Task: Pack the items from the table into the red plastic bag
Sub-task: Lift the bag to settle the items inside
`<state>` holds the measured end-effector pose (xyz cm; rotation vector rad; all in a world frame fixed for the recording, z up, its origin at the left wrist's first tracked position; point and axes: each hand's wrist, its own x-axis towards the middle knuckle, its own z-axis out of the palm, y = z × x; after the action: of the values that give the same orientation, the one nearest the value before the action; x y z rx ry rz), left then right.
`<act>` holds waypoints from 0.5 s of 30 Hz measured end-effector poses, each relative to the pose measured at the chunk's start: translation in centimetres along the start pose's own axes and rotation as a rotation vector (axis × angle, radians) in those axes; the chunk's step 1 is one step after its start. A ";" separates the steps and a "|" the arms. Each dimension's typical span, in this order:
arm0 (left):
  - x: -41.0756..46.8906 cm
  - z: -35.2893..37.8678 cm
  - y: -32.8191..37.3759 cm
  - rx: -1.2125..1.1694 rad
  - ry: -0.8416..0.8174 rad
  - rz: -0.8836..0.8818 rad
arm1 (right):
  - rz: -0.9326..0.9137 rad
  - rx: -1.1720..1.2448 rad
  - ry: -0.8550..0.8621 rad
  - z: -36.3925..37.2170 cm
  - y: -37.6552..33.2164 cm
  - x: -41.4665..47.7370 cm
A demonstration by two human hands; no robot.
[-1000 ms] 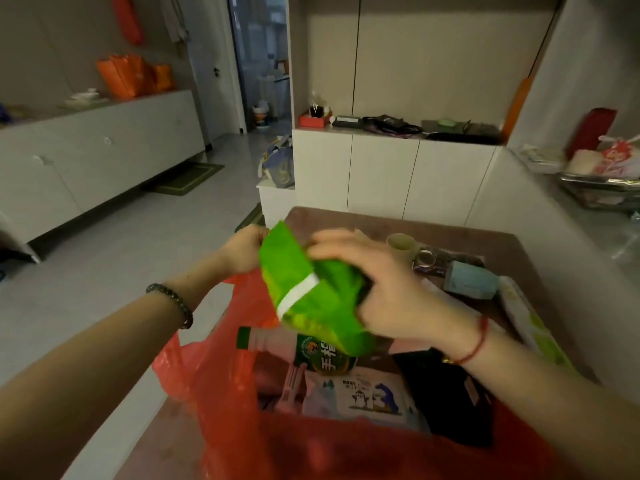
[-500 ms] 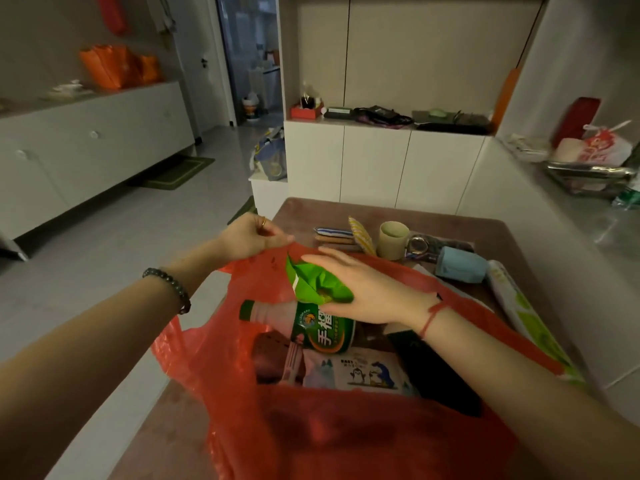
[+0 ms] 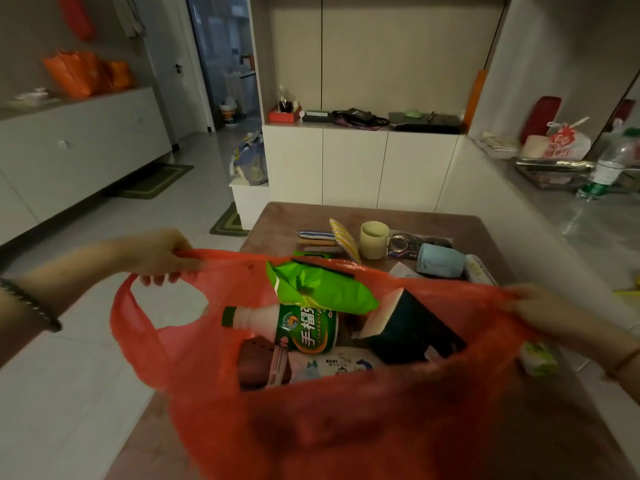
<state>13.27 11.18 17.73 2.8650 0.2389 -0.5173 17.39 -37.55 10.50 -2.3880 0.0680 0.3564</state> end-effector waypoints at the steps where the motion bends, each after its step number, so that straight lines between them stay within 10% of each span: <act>1: -0.5 -0.5 -0.7 -0.133 -0.014 -0.019 | 0.016 0.133 0.048 -0.2 -1.2 -0.3; 15: -4.6 -9.6 -1.0 -1.081 0.807 0.126 | -0.309 0.685 0.332 -3.4 -16.6 1.3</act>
<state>11.96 13.95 27.96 1.8319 0.3200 0.6474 21.86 -27.39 23.37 -1.7162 -0.0260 -0.1923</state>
